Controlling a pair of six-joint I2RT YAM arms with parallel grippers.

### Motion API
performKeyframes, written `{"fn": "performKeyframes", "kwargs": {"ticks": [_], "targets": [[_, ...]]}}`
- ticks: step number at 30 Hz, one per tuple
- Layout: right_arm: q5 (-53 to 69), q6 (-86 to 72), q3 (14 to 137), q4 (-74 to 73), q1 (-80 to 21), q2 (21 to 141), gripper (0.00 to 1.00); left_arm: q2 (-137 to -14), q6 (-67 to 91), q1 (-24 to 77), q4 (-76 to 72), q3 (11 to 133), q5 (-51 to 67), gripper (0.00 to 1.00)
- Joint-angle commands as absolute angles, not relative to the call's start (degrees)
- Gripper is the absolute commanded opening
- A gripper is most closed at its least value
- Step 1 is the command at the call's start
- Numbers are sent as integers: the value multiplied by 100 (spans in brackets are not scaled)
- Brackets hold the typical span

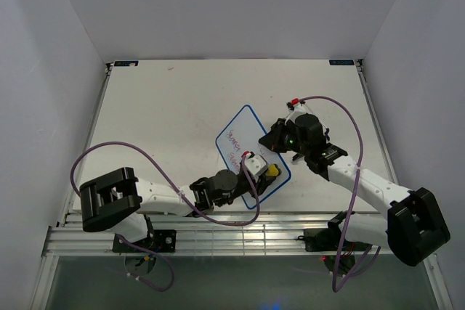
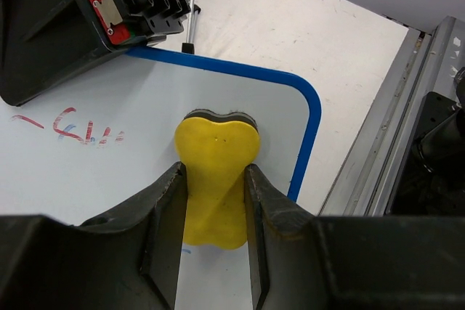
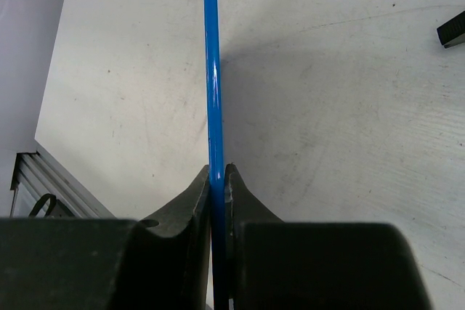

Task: Erase the whiteboard

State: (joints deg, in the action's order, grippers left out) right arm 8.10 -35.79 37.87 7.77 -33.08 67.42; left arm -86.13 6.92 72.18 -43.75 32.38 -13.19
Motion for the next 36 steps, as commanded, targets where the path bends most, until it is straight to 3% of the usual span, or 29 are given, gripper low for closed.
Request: {"fn": "performKeyframes", "kwargs": {"ticks": [1, 15, 36], "targets": [[914, -3735, 4096, 1450, -3595, 6495, 8, -8824, 949, 7007, -3568, 3121, -985, 0], [1353, -3797, 3797, 1696, -3595, 6565, 8, -8859, 1248, 5600, -4166, 2742, -159, 0], [1512, -3709, 3586, 1670, -3612, 6548, 8, -9334, 1292, 4869, -3946, 3595, 299, 0]]}}
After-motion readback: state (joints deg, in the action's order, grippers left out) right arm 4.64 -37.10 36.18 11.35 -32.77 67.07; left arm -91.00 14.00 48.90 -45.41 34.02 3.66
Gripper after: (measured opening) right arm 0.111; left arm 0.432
